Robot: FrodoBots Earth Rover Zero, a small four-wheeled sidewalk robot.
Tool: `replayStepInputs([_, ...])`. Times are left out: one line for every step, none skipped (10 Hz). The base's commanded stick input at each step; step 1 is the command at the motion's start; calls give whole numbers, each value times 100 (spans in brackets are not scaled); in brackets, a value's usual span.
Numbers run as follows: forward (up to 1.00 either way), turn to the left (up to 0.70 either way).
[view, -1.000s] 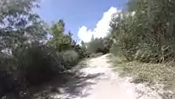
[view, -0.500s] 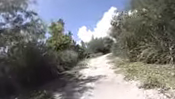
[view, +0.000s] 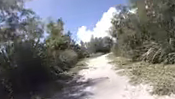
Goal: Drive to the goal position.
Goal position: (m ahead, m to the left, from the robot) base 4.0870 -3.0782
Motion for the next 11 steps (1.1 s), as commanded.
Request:
replayStepInputs([50, 0])
replayStepInputs([50, 0])
replayStepInputs([50, 0])
replayStepInputs([50, 0])
replayStepInputs([50, 0])
replayStepInputs([50, 0])
replayStepInputs([50, 0])
replayStepInputs([50, 0])
replayStepInputs([50, 0])
replayStepInputs([50, 0])
replayStepInputs([50, 0])
